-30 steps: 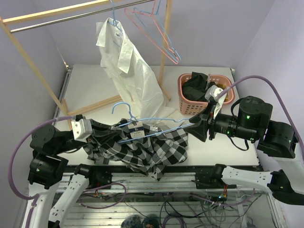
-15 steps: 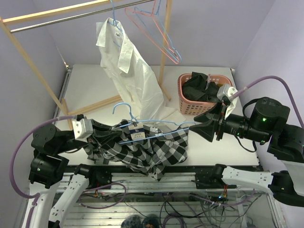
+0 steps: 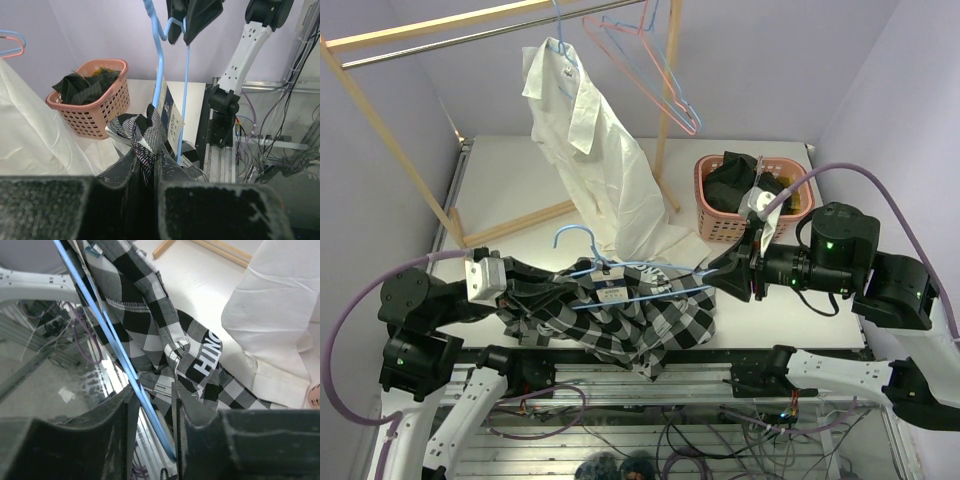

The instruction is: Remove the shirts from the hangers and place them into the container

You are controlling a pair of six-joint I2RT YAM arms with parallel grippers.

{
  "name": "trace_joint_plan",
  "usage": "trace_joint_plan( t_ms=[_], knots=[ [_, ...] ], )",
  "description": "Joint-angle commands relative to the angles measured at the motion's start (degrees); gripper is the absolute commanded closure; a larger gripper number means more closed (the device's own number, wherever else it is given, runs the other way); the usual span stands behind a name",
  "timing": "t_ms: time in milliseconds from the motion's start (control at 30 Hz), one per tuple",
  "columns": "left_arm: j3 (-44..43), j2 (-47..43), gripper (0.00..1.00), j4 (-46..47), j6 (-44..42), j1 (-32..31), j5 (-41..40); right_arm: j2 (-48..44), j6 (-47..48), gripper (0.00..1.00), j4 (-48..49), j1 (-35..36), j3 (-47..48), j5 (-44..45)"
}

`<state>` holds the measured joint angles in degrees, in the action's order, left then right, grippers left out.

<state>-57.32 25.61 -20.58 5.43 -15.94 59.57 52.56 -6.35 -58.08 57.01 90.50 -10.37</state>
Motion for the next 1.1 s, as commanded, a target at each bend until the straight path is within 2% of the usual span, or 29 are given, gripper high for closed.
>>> trace_joint_plan(
  t_ms=[0,67,100,267,333,433,467,533,567,800,1067],
  knots=[
    [1.01,-0.59,0.93,8.23,4.82,0.3,-2.55,0.07,0.71,0.78,1.2,-0.02,-1.4,-5.53],
    [2.29,-0.06,0.93,11.52,8.18,0.3,-7.59,0.01,-0.24,0.95,1.53,-0.05,-1.83,-4.66],
    [2.64,0.7,0.93,12.93,9.41,0.3,-9.61,-0.11,-0.68,1.0,1.71,-0.06,-1.9,-3.02],
    [1.41,5.23,0.93,8.83,8.31,0.3,-15.78,-0.39,-2.57,1.0,2.03,-0.04,-1.29,1.5],
    [1.25,5.93,0.88,5.54,6.77,0.3,-20.35,-0.4,-3.1,1.0,1.66,-0.01,-0.85,3.02],
    [2.18,6.49,0.69,1.03,4.51,0.3,-27.54,-0.35,-3.86,1.0,0.72,-0.04,0.09,6.3],
    [2.59,6.59,0.47,-0.42,4.03,0.32,-30.25,-0.28,-3.97,1.0,0.31,-0.01,0.44,7.38],
    [3.78,6.93,0.08,-2.62,3.76,0.32,-34.63,-0.54,-4.25,1.0,-0.22,-0.02,1.02,9.51],
    [4.44,7.14,0.02,-3.37,4.03,0.3,-36.43,-0.67,-4.36,1.0,-0.38,-0.03,1.26,10.2],
    [9.11,7.55,0.0,-8.6,10.83,0.3,-53.4,-1.78,-4.7,1.0,-1.92,-0.06,3.47,13.29],
    [9.69,1.07,0.0,-9.33,11.53,0.31,-56.98,-1.5,-5.16,1.0,-2.56,-0.05,12.18,19.97]
  ],
)
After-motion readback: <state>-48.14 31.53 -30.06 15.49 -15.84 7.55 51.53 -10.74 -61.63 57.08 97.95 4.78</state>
